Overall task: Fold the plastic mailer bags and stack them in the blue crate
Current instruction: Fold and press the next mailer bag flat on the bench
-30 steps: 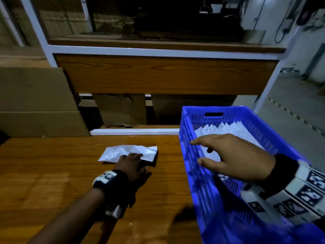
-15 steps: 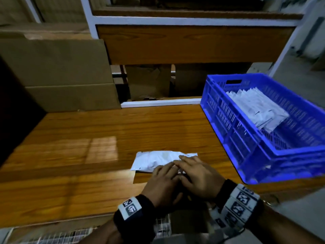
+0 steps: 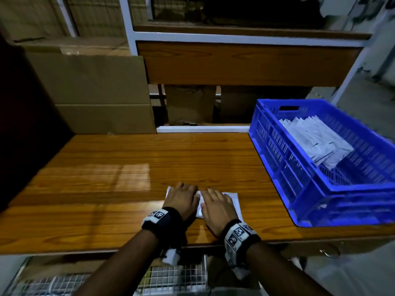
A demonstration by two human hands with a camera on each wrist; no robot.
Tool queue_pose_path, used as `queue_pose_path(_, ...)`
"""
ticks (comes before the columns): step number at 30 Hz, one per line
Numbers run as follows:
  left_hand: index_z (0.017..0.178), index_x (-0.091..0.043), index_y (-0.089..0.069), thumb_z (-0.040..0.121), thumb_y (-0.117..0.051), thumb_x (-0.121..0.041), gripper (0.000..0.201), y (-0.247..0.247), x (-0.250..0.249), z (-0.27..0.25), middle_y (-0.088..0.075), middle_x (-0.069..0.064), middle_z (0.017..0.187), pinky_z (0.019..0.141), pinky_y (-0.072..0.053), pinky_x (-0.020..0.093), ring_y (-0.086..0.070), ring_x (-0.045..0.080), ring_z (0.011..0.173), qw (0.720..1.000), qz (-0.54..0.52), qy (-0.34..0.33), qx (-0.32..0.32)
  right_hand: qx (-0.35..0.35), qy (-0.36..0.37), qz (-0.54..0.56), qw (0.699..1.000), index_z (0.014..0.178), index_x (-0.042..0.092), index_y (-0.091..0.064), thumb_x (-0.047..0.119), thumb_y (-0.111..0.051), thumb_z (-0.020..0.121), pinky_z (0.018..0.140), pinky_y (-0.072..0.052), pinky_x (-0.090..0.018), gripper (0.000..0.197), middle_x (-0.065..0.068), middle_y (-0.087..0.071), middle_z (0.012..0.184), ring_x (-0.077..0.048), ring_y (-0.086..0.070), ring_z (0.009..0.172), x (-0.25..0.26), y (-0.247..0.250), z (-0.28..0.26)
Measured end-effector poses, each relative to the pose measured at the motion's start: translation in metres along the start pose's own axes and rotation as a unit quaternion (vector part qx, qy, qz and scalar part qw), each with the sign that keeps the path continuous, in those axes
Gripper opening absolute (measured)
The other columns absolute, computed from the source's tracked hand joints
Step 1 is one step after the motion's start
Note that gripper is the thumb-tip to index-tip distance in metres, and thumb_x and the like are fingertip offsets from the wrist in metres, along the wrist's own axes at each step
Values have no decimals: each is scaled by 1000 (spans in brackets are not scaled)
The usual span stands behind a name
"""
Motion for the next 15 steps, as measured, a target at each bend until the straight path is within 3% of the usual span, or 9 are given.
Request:
queue_pose_path(3,138,-24,-41,100,-26,-42,45,-11,-17,-15,-45,-2,142,100,-25,42,-32,21,130,999,33,-21,-5,-12,16,-5,1000,148,18,-35,44,-5,87,110,-27,-45,72,-2,-37,153,-22,-34,139,-4,-5,-8)
queue_pose_path(5,149,-21,-25,101,-22,-42,53,-23,-19,-23,-28,-2,155,112,-15,44,-18,18,143,999,37,-3,15,-19,22,-18,999,145,17,-40,41,-14,91,109,-28,-46,64,-3,-41,150,-23,-38,137,-4,-6,-9)
queue_pose_path(8,154,-21,-6,101,-17,-42,58,-41,-14,-37,-6,-4,162,118,1,43,0,16,148,998,32,30,41,-14,45,-45,998,142,18,-46,41,-27,92,109,-30,-50,58,-4,-48,146,-28,-44,133,-3,-14,-16)
queue_pose_path(13,154,-16,-16,92,-7,-47,69,-54,-17,-47,-13,3,160,117,3,42,-6,19,148,998,51,24,3,-85,90,-13,992,139,16,-53,38,-43,93,110,-30,-53,51,-9,-51,143,-33,-46,132,-3,-15,-29)
queue_pose_path(15,154,-16,-12,89,-2,-47,72,-55,-16,-45,-10,2,161,119,2,43,-3,20,148,998,50,23,8,-87,89,-5,992,138,16,-53,38,-43,93,109,-32,-54,51,-9,-52,143,-33,-46,132,-3,-16,-29)
Point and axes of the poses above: each hand's wrist, its own z-axis towards the middle knuckle, its own y-axis out of the back of the hand, x = y × z, the point moved 8 cm from there along z, towards the middle knuckle
